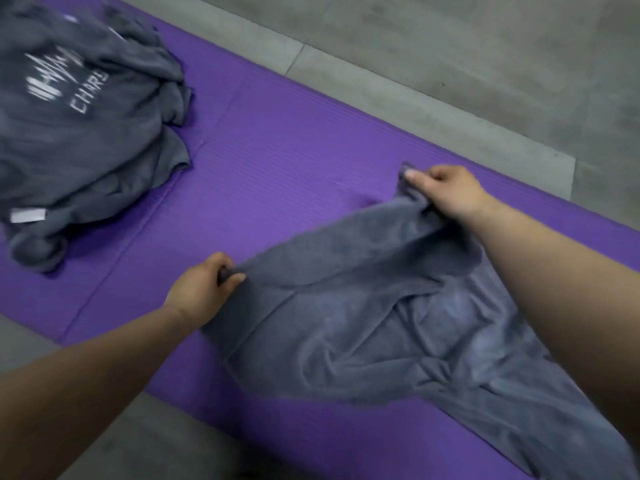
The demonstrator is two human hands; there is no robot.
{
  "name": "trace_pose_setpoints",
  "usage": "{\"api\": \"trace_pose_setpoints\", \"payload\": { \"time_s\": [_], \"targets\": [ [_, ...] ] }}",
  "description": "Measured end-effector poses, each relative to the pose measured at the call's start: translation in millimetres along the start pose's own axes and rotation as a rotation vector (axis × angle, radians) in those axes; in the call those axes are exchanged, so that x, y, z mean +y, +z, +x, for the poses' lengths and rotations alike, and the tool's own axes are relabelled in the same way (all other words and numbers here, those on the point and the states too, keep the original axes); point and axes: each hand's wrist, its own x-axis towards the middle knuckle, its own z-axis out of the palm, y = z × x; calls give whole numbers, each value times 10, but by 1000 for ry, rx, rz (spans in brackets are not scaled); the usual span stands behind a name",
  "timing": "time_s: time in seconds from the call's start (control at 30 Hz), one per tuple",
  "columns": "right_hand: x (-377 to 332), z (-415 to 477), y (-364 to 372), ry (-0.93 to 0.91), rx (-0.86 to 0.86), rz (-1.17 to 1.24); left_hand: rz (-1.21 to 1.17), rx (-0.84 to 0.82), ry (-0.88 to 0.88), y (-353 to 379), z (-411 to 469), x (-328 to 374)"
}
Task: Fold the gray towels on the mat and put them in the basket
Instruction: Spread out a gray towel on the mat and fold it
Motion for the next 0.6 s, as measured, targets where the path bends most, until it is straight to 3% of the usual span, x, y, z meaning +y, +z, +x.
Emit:
{"api": "trace_pose_setpoints", "payload": {
  "time_s": [0.17,0.27,0.33,0.43,0.53,0.6],
  "targets": [
    [-988,660,-76,-136,190,-168,-51,248,-105,-357,85,-181],
    [-1210,839,122,-151,232,-246,136,301,-34,-431,145,-336],
    [-1084,759,343,-75,182,-290,350,227,110,-373,132,-425],
    [-701,370,685,-137,53,-450,632,31,276,-259,36,-477],
    [-266,-57,964,-151,-99,-614,769,-127,360,-92,-87,-410],
    [-24,-353,1084,-253,-101,-681,773,-234,297,-79,-145,-282]
  ]
}}
